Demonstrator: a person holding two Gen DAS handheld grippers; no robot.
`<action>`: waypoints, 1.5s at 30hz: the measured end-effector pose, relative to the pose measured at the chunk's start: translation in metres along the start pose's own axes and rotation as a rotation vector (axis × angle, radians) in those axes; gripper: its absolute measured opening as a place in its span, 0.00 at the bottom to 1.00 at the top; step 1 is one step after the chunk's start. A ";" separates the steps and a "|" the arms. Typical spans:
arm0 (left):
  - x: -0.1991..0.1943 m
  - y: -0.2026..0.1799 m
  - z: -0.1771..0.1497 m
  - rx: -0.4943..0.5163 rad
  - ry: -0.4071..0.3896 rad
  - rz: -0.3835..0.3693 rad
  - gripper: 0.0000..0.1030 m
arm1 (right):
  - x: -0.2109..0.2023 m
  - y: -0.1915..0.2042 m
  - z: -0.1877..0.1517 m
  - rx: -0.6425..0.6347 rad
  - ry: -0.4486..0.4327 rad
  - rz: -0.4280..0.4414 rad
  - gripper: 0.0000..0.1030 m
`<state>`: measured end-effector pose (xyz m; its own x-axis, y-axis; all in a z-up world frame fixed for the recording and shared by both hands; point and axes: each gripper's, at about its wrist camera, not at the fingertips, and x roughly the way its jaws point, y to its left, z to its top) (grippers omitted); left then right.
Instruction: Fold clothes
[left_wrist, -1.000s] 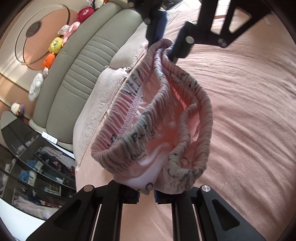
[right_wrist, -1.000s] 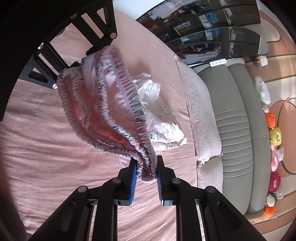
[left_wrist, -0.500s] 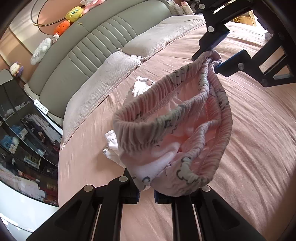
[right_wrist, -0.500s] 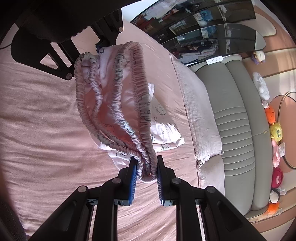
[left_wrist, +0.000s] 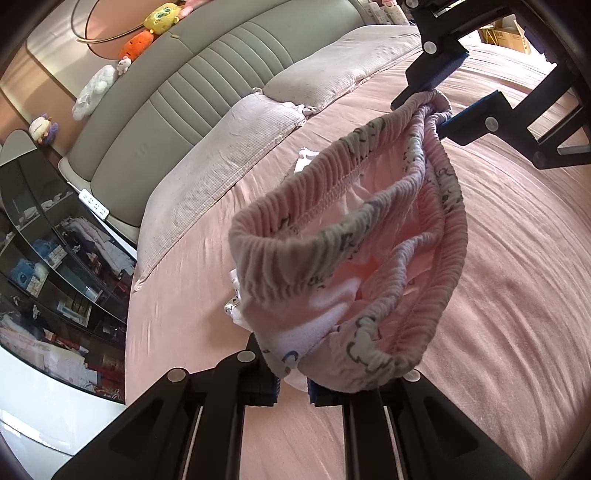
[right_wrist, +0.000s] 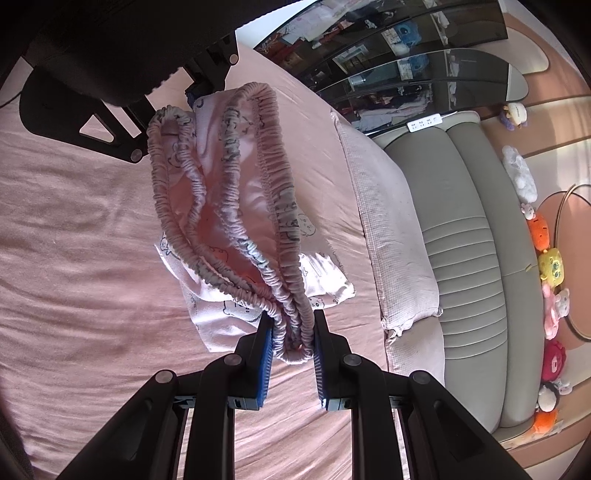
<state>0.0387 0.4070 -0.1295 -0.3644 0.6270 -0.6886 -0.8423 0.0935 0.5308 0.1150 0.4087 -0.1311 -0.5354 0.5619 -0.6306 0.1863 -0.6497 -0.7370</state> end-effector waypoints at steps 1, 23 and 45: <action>0.003 0.002 0.001 -0.005 0.003 0.004 0.08 | 0.003 -0.002 0.000 -0.001 -0.002 -0.003 0.17; 0.081 0.037 0.023 -0.084 0.066 0.076 0.09 | 0.087 -0.053 0.023 0.022 -0.030 -0.057 0.17; 0.146 0.052 0.016 -0.353 0.273 0.010 0.57 | 0.143 -0.057 0.035 0.212 0.057 -0.072 0.31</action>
<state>-0.0522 0.5155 -0.1949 -0.4245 0.3947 -0.8149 -0.9051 -0.2109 0.3693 -0.0010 0.5077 -0.1707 -0.4926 0.6347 -0.5953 -0.0315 -0.6967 -0.7167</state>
